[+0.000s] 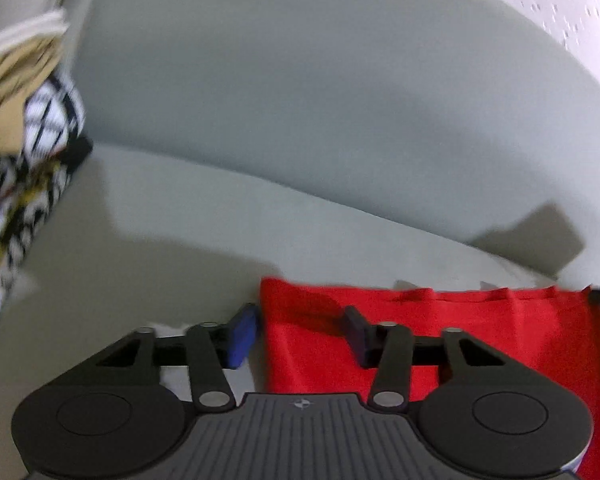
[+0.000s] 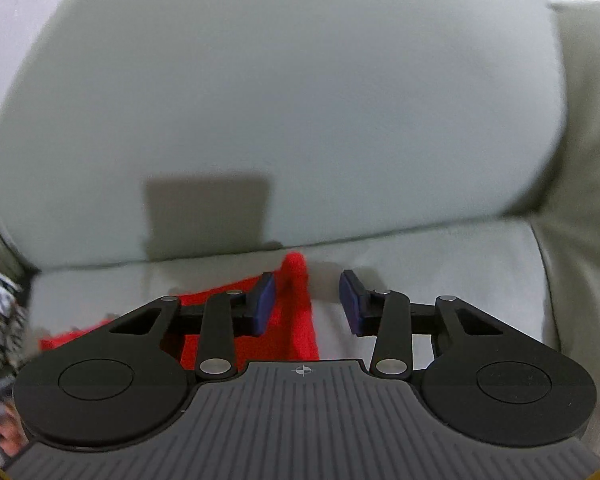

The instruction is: Fold clothes

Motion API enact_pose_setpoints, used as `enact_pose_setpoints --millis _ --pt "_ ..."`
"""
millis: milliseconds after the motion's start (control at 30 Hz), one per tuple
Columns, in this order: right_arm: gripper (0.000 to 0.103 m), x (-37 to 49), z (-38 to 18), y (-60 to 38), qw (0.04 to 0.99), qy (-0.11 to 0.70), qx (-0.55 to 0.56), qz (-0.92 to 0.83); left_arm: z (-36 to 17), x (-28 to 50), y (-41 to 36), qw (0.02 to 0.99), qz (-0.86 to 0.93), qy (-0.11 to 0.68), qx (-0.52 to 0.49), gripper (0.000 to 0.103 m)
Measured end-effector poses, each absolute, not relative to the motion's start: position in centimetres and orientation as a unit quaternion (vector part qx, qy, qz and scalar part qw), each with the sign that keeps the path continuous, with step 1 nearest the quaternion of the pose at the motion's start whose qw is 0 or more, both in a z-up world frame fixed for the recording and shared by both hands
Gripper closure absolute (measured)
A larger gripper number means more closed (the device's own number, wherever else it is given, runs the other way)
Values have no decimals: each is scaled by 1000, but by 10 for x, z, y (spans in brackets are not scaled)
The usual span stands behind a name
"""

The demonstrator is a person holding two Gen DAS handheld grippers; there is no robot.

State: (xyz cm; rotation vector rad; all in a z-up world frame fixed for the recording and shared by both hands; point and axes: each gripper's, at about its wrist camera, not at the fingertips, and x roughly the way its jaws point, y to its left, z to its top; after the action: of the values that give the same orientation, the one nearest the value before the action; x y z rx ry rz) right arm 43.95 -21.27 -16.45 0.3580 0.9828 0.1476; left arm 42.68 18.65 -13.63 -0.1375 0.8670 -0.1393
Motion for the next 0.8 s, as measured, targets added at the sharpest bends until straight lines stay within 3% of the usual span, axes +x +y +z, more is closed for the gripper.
enact_pose_setpoints --millis 33,67,267,567,800 --pt "69 444 -164 -207 865 472 154 73 -135 428 186 903 -68 420 -64 92" --pt "100 447 -163 -202 866 474 141 79 -132 428 186 902 -69 420 -64 101" --pt "99 427 -130 -193 886 443 116 71 -101 398 182 915 -76 393 -41 101" --pt "99 322 -48 -237 865 438 239 46 -14 296 197 929 -107 347 -74 101" --pt "99 190 -40 -279 832 469 294 45 7 168 196 907 -111 401 -68 101"
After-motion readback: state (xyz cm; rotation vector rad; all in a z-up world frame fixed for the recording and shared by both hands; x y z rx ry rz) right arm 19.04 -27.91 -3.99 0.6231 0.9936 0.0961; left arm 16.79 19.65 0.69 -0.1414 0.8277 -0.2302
